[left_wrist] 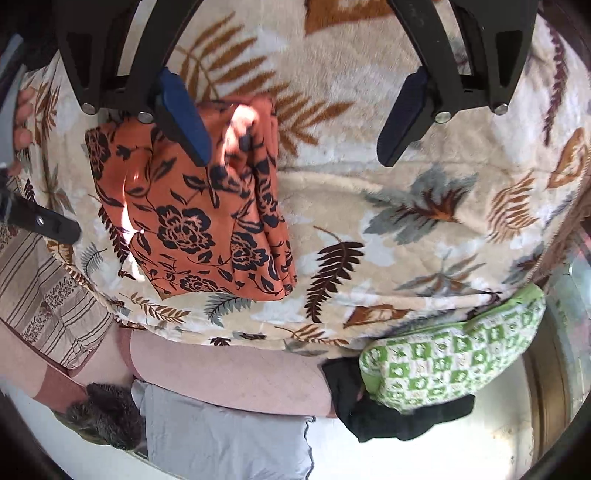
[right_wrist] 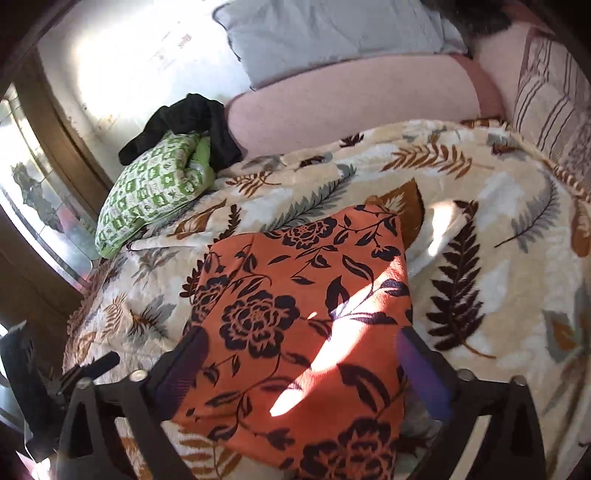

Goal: Fold small clothes

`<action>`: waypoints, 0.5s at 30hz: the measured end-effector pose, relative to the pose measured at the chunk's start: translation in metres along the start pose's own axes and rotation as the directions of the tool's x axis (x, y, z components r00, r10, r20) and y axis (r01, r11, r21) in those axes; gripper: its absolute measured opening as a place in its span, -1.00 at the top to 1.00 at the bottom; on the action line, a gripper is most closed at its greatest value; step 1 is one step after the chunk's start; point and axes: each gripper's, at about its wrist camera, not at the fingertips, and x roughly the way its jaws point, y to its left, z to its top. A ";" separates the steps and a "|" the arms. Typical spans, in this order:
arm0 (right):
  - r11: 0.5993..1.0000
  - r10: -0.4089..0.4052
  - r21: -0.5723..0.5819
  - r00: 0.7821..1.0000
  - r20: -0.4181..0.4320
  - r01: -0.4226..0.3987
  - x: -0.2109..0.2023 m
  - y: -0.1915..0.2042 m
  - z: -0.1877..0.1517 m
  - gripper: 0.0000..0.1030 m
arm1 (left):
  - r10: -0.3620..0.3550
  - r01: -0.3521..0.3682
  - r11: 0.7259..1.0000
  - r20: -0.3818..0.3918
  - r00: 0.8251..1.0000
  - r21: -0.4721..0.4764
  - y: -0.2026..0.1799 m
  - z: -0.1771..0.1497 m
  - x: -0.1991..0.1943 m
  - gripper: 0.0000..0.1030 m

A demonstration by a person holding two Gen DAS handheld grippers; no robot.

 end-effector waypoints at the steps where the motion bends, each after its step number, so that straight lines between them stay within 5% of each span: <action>1: 0.999 -0.027 -0.016 1.000 0.005 0.027 -0.013 0.005 -0.009 -1.00 | 0.021 -0.021 1.000 0.002 1.000 0.004 -0.001 -0.005 -0.007 -0.79; 9: 0.982 -0.173 -0.076 0.984 -0.030 0.171 -0.063 0.030 -0.084 -1.00 | 0.049 -0.049 0.999 -0.003 0.999 -0.008 -0.004 -0.042 -0.041 -0.80; 15: 0.963 -0.216 -0.169 0.976 -0.004 0.212 -0.084 0.053 -0.096 -1.00 | 0.049 -0.048 0.999 0.059 0.997 -0.015 -0.011 -0.050 -0.068 -0.81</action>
